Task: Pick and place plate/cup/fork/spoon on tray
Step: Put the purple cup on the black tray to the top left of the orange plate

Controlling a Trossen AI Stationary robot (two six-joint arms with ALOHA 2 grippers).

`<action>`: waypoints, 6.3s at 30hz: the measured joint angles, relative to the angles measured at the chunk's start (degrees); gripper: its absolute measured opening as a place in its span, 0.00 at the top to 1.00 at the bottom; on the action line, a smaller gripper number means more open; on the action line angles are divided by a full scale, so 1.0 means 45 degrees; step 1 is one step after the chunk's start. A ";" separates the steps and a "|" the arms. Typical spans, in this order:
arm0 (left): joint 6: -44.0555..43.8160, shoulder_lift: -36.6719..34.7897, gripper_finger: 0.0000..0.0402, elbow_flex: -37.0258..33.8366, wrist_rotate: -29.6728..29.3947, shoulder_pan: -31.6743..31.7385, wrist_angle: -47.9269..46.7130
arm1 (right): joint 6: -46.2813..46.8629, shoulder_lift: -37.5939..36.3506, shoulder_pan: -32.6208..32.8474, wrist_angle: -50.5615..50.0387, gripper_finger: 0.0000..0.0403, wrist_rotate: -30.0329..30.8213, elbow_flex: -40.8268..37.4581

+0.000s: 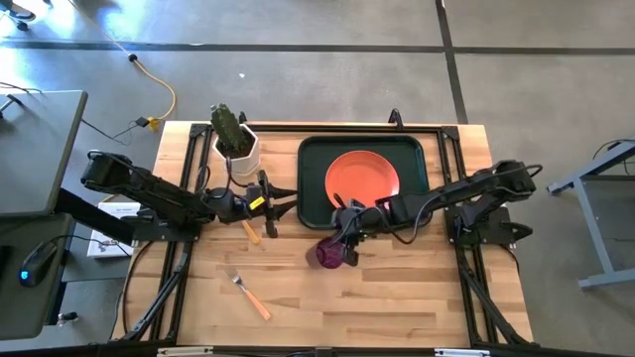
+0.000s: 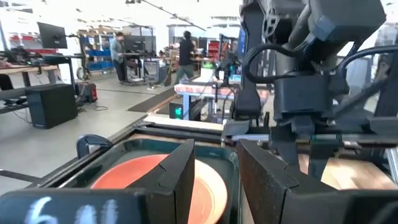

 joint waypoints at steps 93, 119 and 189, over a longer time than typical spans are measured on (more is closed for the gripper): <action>-0.1354 -0.4605 0.72 0.0005 -0.5457 -0.4733 -0.4991 | -0.1701 0.6943 -0.1254 -0.5093 1.00 0.0641 1.0649; -0.1811 -0.4605 0.72 -0.0009 -0.5449 -0.4737 -0.5613 | -0.0574 0.7560 -0.1673 -0.4726 0.95 -0.0229 1.0608; -0.4041 -0.4012 0.72 0.0000 -0.5153 -0.3534 -0.8362 | -0.7720 -1.3928 0.6250 1.0325 0.99 0.9148 -1.2376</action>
